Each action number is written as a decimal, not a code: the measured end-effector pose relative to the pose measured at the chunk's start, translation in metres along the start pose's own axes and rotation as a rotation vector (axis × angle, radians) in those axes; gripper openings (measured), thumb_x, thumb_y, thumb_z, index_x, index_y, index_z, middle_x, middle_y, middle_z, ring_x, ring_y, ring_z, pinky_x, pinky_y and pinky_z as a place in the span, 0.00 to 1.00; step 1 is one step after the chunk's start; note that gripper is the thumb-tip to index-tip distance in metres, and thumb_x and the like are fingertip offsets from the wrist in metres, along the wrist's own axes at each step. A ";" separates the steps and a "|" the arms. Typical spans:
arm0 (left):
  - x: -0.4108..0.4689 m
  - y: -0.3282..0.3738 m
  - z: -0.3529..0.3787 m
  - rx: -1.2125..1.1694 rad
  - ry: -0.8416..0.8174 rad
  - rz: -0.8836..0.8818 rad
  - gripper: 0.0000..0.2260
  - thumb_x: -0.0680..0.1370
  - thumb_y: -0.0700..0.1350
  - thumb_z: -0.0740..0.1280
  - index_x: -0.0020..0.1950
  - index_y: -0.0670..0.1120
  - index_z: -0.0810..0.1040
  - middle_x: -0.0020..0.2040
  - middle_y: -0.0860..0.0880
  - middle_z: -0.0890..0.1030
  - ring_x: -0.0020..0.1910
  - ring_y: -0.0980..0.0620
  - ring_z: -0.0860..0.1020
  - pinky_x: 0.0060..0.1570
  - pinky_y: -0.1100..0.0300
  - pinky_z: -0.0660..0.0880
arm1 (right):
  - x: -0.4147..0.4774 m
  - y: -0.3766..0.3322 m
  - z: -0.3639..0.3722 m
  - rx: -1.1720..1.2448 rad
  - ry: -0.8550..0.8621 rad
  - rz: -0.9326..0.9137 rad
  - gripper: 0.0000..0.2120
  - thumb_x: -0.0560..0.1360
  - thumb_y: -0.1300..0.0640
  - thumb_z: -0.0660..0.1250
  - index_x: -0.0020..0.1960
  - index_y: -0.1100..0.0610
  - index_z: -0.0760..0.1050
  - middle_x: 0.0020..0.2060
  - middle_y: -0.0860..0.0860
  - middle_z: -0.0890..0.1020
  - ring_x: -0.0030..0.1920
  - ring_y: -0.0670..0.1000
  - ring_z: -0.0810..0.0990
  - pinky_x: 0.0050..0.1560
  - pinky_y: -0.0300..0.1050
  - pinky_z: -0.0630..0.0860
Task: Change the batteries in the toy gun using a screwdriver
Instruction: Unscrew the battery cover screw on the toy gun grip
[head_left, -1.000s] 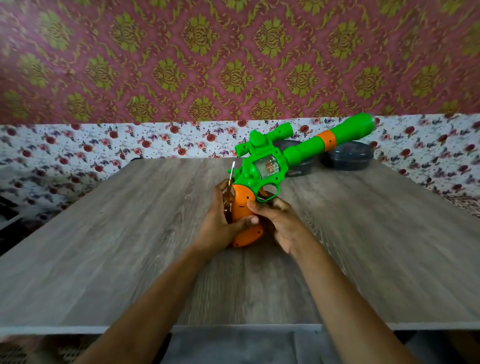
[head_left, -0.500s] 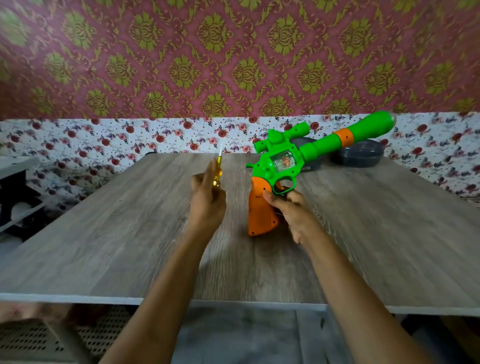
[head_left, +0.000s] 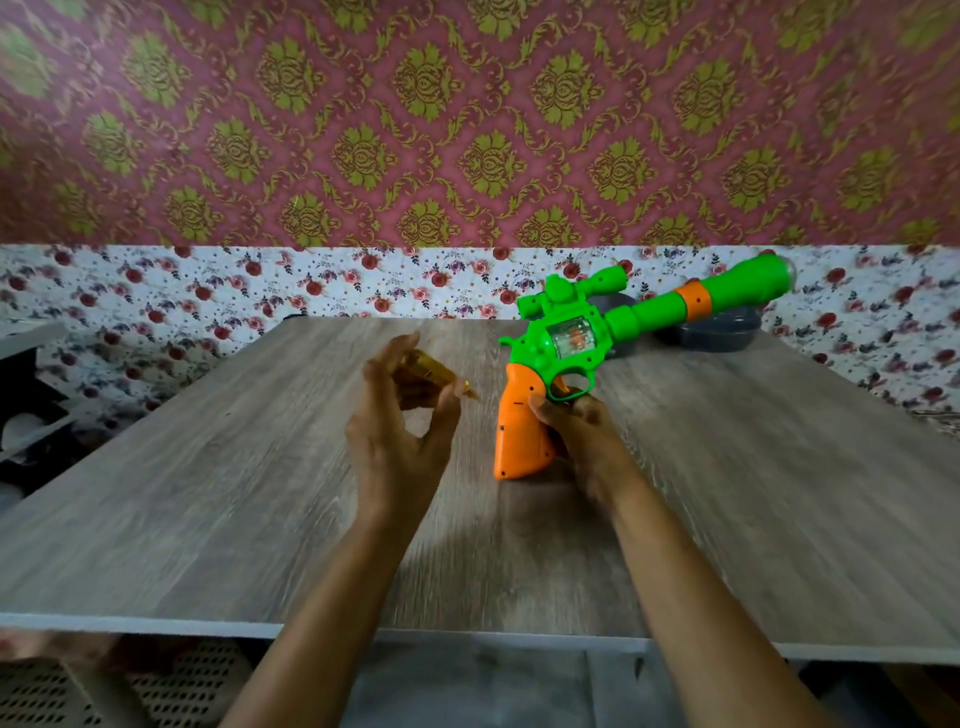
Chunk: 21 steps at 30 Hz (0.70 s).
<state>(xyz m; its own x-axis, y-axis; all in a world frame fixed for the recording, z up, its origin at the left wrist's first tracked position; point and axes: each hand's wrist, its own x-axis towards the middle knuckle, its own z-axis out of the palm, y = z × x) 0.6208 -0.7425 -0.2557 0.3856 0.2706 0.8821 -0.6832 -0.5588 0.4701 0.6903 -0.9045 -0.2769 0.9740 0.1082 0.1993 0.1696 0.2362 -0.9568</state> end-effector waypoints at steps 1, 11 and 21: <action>0.000 0.001 0.001 -0.008 -0.010 0.011 0.20 0.75 0.45 0.68 0.63 0.49 0.65 0.46 0.54 0.78 0.44 0.68 0.79 0.44 0.70 0.77 | 0.000 0.000 0.001 -0.005 -0.001 -0.002 0.04 0.75 0.63 0.65 0.43 0.56 0.78 0.31 0.44 0.83 0.34 0.42 0.80 0.42 0.42 0.78; 0.000 0.003 0.002 0.064 -0.105 0.157 0.20 0.76 0.44 0.65 0.68 0.50 0.67 0.49 0.54 0.78 0.47 0.63 0.77 0.48 0.73 0.74 | -0.006 -0.006 0.003 0.017 -0.010 -0.011 0.06 0.75 0.64 0.63 0.45 0.56 0.77 0.30 0.43 0.84 0.33 0.39 0.81 0.35 0.35 0.79; -0.002 0.003 0.003 0.080 -0.167 0.202 0.20 0.76 0.42 0.65 0.67 0.50 0.67 0.47 0.44 0.82 0.46 0.57 0.79 0.42 0.57 0.78 | -0.007 -0.009 0.004 -0.039 0.041 0.009 0.06 0.75 0.63 0.64 0.42 0.56 0.76 0.35 0.50 0.80 0.34 0.45 0.78 0.35 0.36 0.77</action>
<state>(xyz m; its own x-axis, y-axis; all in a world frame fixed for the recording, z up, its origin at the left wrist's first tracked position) 0.6196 -0.7473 -0.2564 0.3481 0.0183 0.9373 -0.7081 -0.6501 0.2756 0.6812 -0.9032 -0.2689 0.9807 0.0705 0.1823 0.1654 0.1976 -0.9662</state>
